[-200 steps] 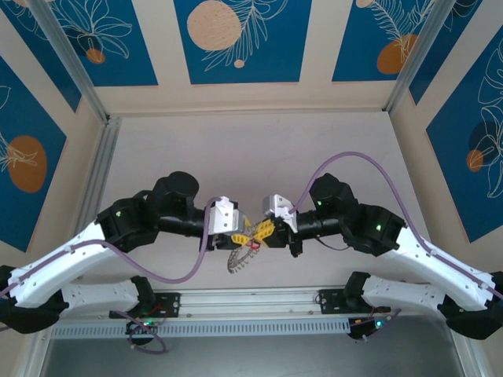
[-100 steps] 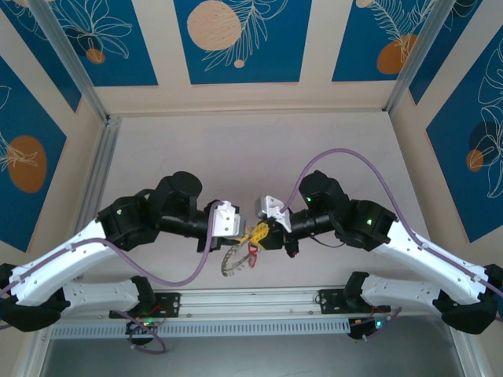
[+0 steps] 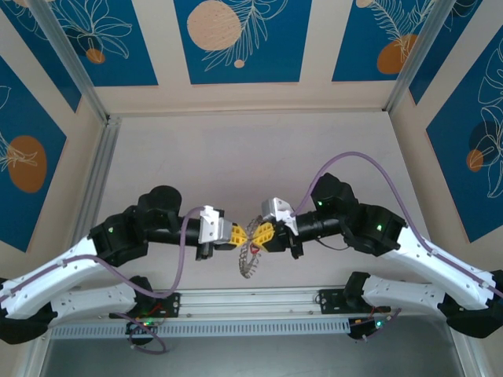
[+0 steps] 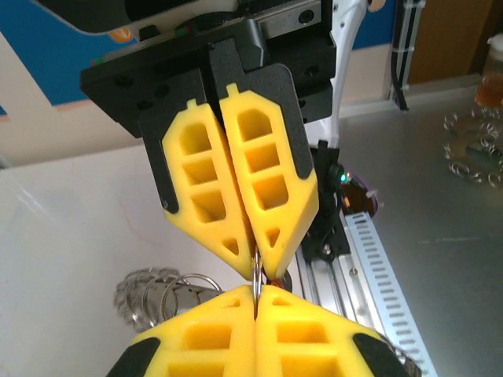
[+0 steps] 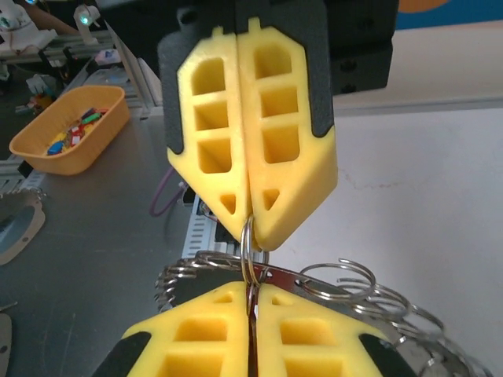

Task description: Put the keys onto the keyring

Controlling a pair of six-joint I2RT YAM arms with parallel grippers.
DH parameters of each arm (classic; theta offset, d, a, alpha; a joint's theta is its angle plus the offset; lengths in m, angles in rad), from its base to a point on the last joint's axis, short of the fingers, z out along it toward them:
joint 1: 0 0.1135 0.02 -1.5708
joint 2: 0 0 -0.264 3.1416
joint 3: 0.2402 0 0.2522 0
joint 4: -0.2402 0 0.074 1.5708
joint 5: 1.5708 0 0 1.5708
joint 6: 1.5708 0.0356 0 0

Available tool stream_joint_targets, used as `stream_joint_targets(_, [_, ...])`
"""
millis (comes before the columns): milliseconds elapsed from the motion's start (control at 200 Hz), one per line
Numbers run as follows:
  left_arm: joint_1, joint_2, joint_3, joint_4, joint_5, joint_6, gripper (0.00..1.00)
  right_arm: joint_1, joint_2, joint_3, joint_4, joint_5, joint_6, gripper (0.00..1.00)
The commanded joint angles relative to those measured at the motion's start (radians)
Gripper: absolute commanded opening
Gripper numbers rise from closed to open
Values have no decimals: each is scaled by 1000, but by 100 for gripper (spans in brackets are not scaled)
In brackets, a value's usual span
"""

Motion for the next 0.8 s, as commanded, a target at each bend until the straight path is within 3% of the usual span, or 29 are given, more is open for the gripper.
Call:
stream_joint_targets(0, [0, -39, -56, 174, 53, -101, 0, 2, -38, -11, 20, -45, 8, 13])
stream_joint_targets(360, [16, -77, -241, 548, 125, -273, 0, 13, -34, -14, 30, -49, 22, 10])
stream_joint_targets(795, [32, -100, -260, 576, 126, -277, 0, 15, -47, -54, 33, -53, 59, 11])
